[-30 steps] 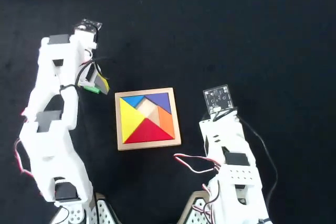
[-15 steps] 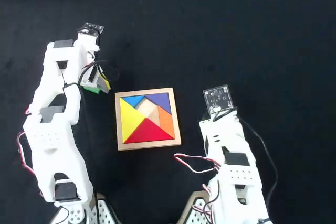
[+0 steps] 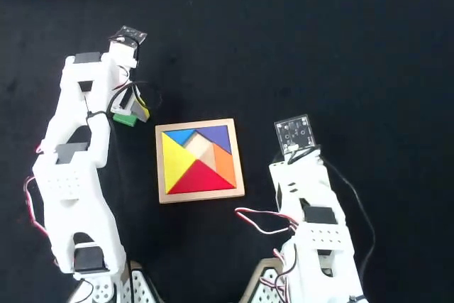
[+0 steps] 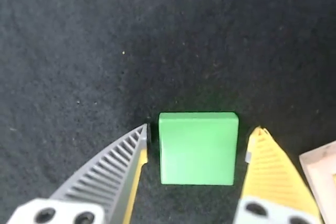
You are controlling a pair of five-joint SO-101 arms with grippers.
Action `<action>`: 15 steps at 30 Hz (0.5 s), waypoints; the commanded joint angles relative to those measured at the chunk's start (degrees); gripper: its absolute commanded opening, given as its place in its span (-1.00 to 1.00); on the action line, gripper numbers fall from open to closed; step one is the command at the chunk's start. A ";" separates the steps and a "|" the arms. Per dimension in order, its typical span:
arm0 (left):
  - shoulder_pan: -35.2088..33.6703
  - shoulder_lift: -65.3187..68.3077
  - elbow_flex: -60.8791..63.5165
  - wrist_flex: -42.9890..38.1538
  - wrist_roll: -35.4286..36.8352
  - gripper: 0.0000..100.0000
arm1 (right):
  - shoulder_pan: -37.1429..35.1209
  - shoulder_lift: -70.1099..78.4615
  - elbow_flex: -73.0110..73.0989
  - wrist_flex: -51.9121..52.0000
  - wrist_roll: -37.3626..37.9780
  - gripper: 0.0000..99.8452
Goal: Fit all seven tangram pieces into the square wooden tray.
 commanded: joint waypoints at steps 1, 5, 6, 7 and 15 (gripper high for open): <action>0.40 0.00 -3.91 5.89 -0.79 -0.42 | 0.97 -0.84 -0.04 0.35 0.35 -0.98; 1.19 0.00 -4.35 10.55 -3.43 -0.43 | 0.97 -0.84 -0.04 0.35 0.35 -0.98; 1.27 0.00 -4.09 11.16 -4.13 -0.43 | 0.97 -0.84 -0.04 0.35 0.35 -0.98; 1.27 0.09 -3.91 11.43 -4.57 -0.47 | 0.97 -0.84 -0.04 0.35 0.35 -0.98; 1.19 4.31 -8.92 10.46 -2.64 -0.61 | 1.05 -0.84 -0.04 0.35 0.35 -0.98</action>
